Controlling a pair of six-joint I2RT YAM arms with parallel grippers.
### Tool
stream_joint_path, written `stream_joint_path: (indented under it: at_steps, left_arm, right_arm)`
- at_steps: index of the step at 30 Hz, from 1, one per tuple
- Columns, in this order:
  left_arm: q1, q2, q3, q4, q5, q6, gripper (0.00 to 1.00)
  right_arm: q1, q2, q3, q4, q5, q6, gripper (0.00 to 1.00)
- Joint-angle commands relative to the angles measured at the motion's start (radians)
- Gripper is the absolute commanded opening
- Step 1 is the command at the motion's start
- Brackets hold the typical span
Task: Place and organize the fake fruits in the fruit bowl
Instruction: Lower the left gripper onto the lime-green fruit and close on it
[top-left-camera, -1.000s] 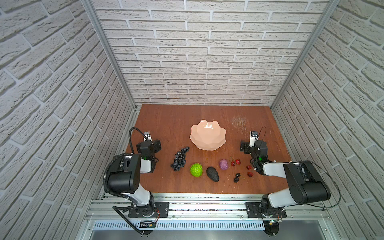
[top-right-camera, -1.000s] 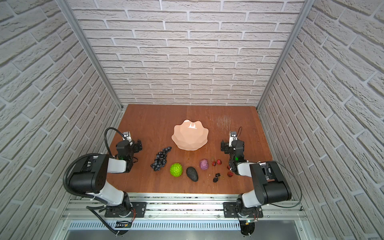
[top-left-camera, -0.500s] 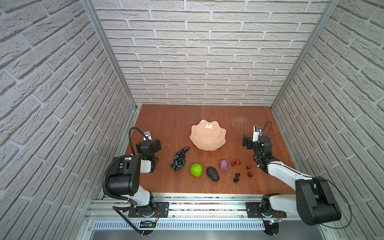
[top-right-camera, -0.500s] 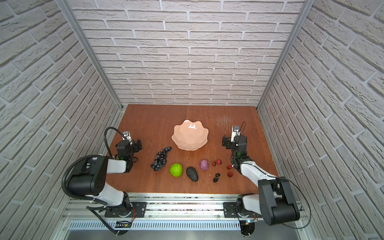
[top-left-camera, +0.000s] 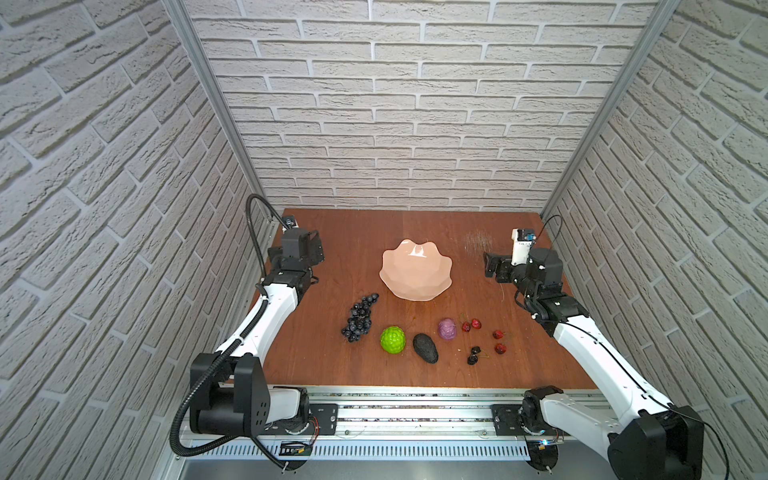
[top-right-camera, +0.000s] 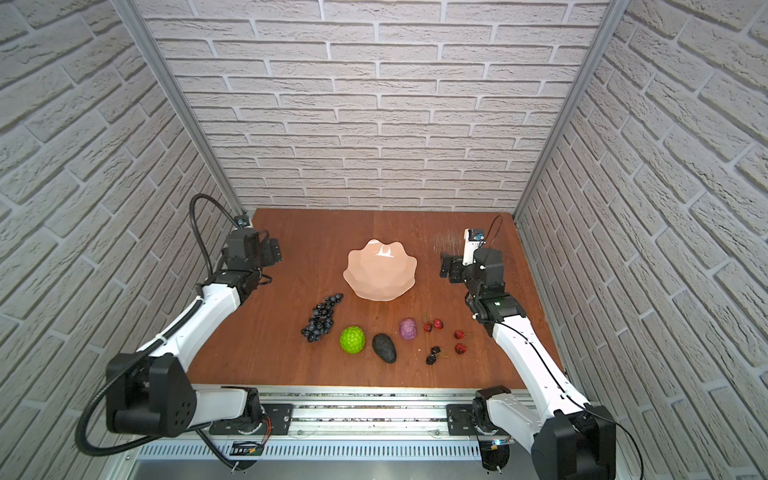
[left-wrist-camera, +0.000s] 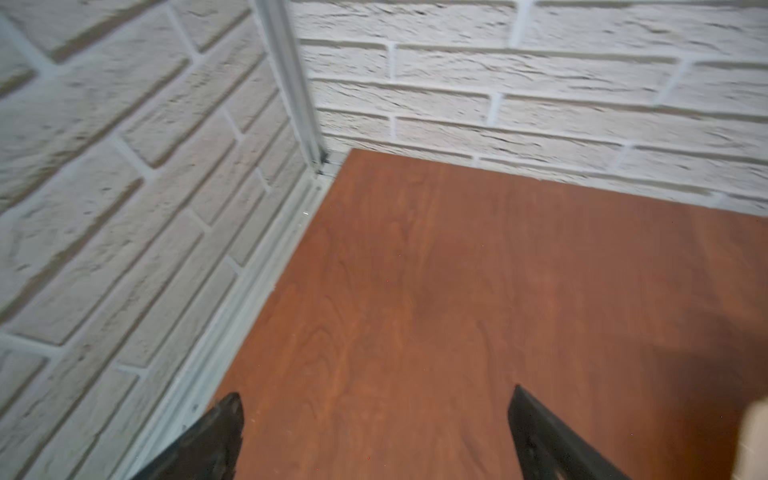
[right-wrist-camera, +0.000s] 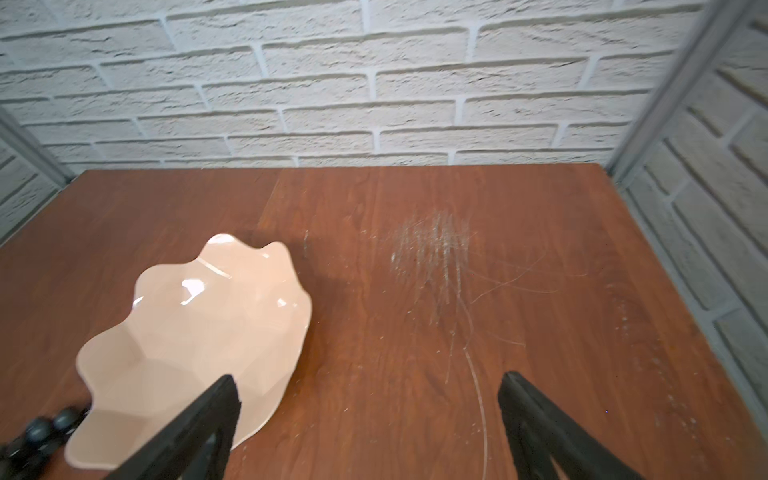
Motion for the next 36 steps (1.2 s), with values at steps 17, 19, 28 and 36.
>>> stream_joint_path:
  at_steps: [17, 19, 28, 36]
  left_arm:
    - [-0.609, 0.221, 0.132, -0.563, 0.424, -0.447, 0.95]
    - [-0.629, 0.254, 0.145, -0.564, 0.437, -0.453, 0.94]
    - [-0.653, 0.365, 0.131, -0.551, 0.509, -0.461, 0.9]
    - [-0.654, 0.402, 0.09, -0.5, 0.502, -0.482, 0.89]
  right_arm:
    - [0.094, 0.134, 0.034, -0.008, -0.091, 0.098, 0.95]
    - [0.098, 0.14, 0.036, -0.004, -0.094, 0.097, 0.95]
    - [0.099, 0.139, 0.006, 0.028, -0.107, 0.115, 0.95]
    - [0.101, 0.132, 0.002, 0.025, -0.123, 0.12, 0.93]
